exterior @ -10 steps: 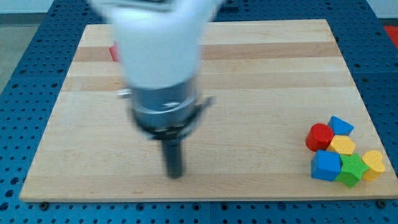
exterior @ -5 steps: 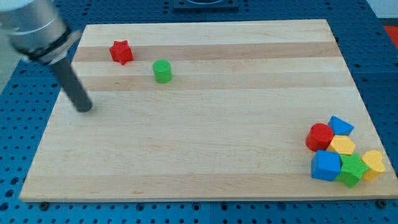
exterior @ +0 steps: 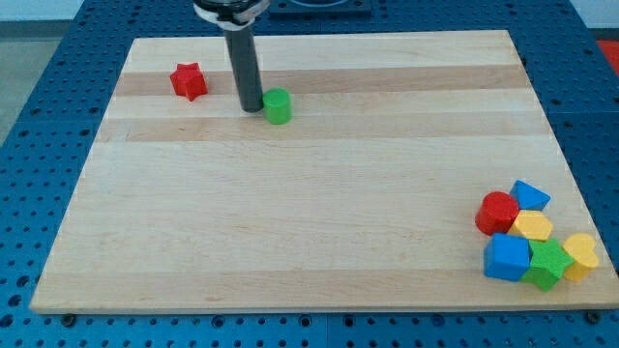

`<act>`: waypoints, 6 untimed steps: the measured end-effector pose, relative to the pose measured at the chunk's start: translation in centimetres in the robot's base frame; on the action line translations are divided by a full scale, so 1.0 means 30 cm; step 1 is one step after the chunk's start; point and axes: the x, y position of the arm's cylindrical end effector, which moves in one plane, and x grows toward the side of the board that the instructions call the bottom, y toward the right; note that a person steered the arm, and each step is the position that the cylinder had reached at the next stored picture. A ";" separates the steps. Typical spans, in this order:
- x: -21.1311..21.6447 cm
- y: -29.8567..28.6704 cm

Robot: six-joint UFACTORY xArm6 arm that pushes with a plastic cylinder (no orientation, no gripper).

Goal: Move the green circle diagonal to red circle

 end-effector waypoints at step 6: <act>0.303 0.792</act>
